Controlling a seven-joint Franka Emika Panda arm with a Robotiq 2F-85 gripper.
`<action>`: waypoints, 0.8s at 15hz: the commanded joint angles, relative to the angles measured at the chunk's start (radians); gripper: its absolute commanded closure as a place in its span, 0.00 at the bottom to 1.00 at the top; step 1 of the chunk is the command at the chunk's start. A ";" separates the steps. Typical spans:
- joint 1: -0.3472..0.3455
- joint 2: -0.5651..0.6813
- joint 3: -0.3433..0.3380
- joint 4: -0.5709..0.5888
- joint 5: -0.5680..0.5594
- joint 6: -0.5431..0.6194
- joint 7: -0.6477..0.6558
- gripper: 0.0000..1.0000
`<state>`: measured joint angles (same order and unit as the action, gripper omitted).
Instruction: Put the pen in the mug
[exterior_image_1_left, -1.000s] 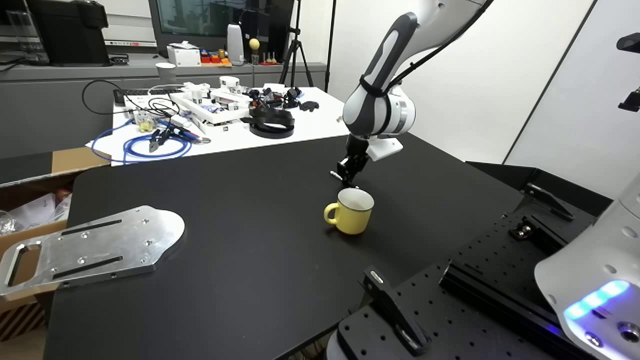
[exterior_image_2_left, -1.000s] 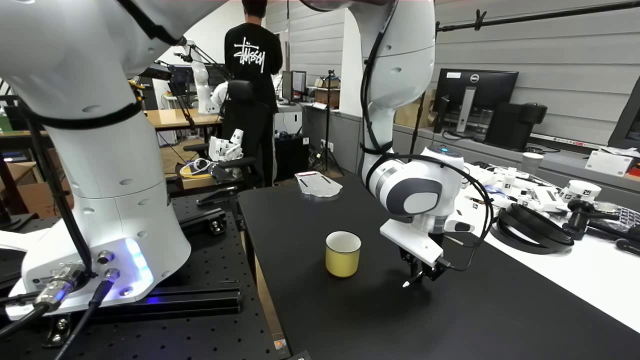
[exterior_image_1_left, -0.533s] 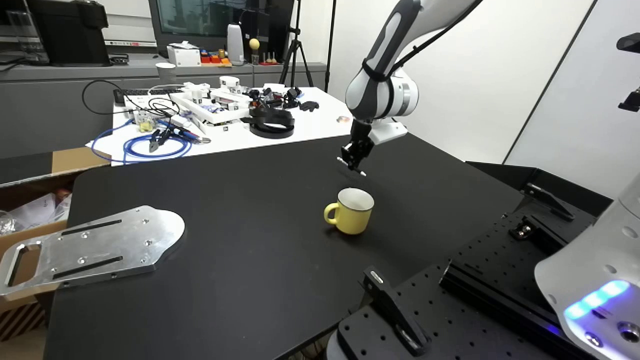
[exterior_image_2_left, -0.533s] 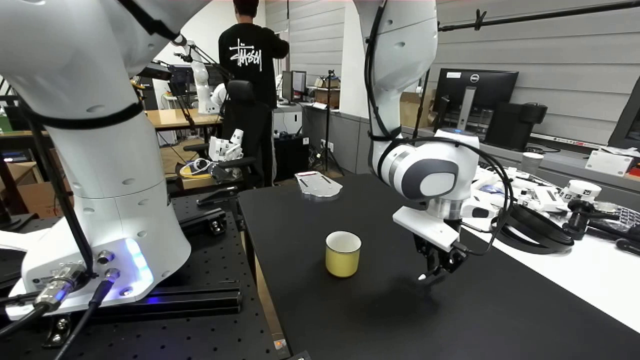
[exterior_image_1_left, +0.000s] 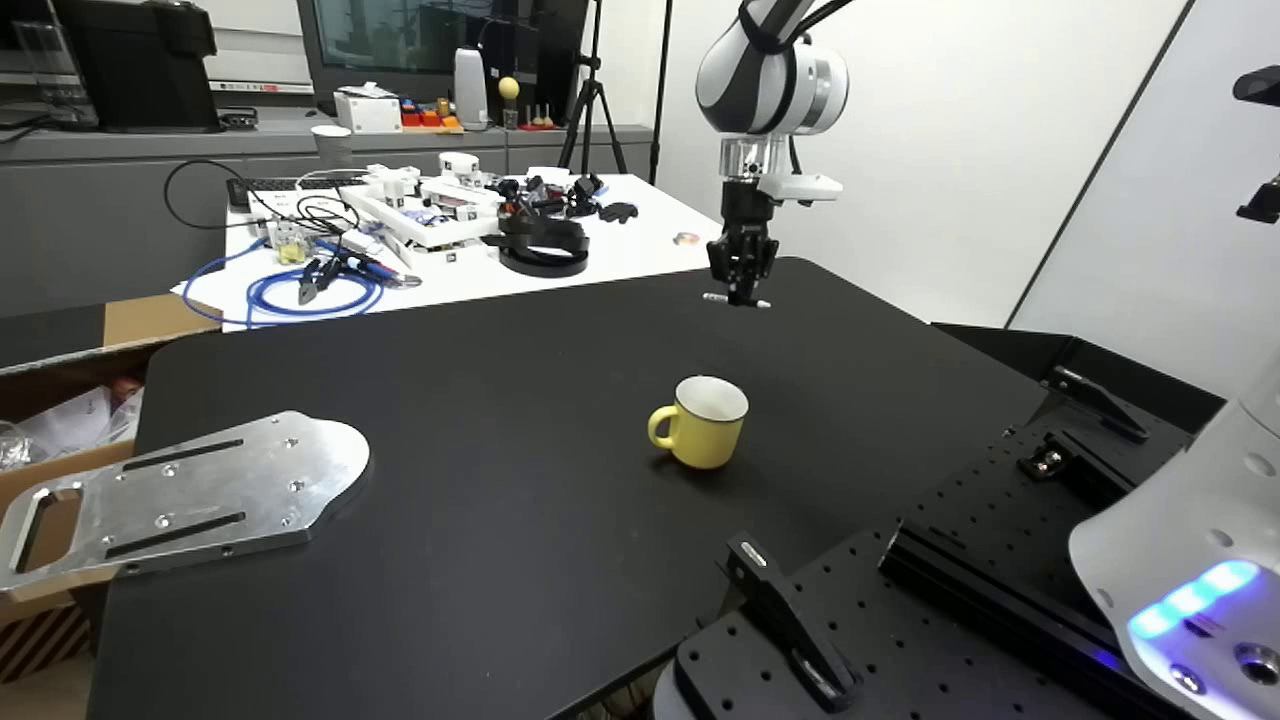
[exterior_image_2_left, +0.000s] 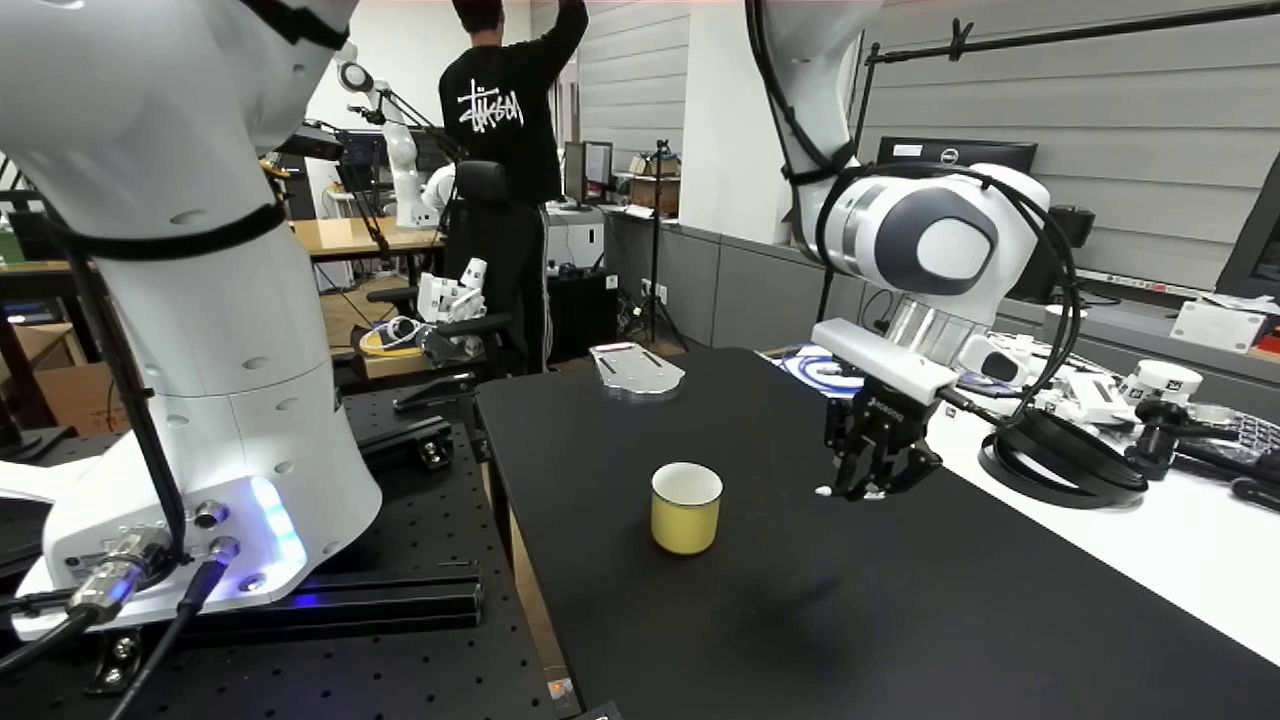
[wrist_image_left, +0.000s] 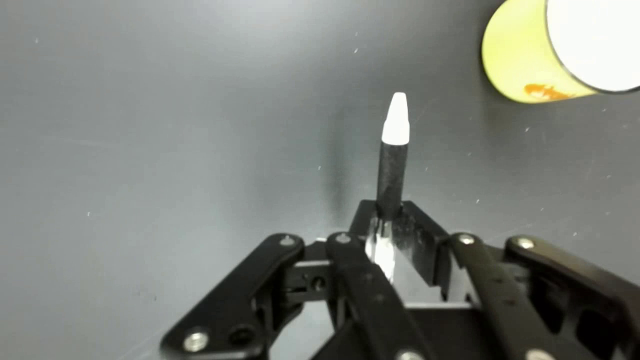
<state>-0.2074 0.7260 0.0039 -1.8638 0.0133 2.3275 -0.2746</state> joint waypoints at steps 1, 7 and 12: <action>-0.009 0.030 0.001 0.116 0.044 -0.278 0.019 0.95; 0.038 0.132 -0.014 0.337 0.065 -0.738 0.133 0.95; 0.076 0.229 0.008 0.498 0.102 -1.022 0.154 0.95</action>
<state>-0.1512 0.8787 0.0055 -1.4922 0.0922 1.4497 -0.1678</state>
